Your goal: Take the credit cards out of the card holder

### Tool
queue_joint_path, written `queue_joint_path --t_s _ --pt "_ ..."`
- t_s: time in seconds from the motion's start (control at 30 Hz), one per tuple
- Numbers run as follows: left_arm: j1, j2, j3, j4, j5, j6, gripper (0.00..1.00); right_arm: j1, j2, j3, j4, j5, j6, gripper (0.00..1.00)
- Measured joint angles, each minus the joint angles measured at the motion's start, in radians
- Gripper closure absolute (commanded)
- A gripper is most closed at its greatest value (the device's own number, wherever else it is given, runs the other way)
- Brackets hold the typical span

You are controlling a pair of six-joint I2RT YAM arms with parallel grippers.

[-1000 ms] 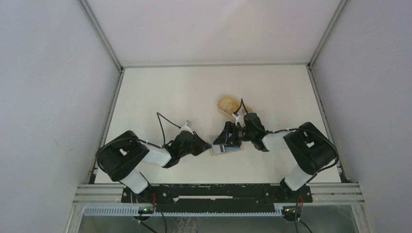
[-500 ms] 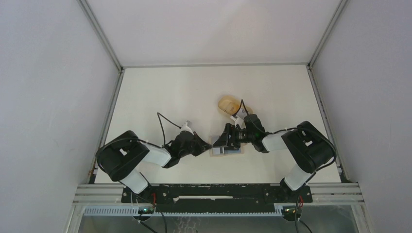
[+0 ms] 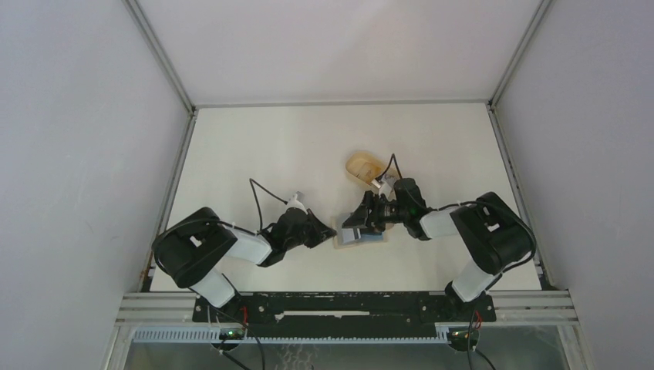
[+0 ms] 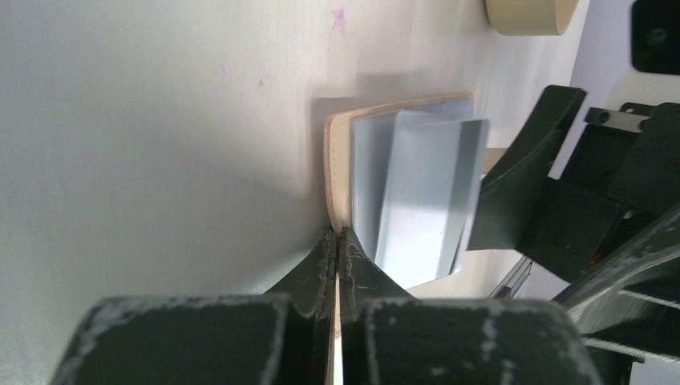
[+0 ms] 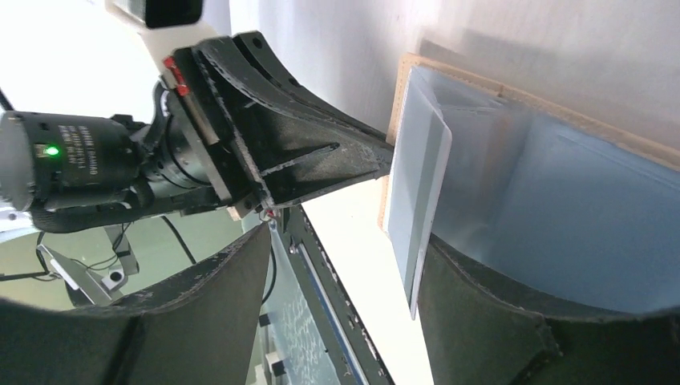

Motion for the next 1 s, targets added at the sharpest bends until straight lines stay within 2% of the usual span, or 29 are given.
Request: queue_joint_path --t_s 0.13,0.23,0.27,0.37,0.43,0.77,1.0 --pt "0.0 0.0 0.0 0.0 0.0 -0.001 1.0 -0.057 -0.069 -0.004 -0.063 -0.014 -0.035 0.31" --pt "0.0 0.0 0.0 0.0 0.0 -0.001 1.0 -0.095 -0.106 -0.005 -0.111 -0.021 -0.072 0.41" --pt "0.0 0.0 0.0 0.0 0.0 0.0 1.0 -0.105 -0.112 -0.005 -0.124 -0.022 -0.084 0.47" --pt "0.0 0.0 0.0 0.0 0.0 -0.001 1.0 -0.124 -0.116 -0.005 -0.171 -0.018 -0.128 0.75" --pt "0.0 0.0 0.0 0.0 0.0 -0.001 1.0 -0.127 -0.116 -0.005 -0.21 -0.01 -0.163 0.99" --pt "0.0 0.0 0.0 0.0 0.0 -0.001 1.0 -0.158 -0.132 -0.007 -0.398 0.045 -0.287 1.0" --pt "0.0 0.001 0.0 0.001 0.0 0.0 1.0 -0.279 -0.344 0.017 -0.654 0.188 -0.357 1.0"
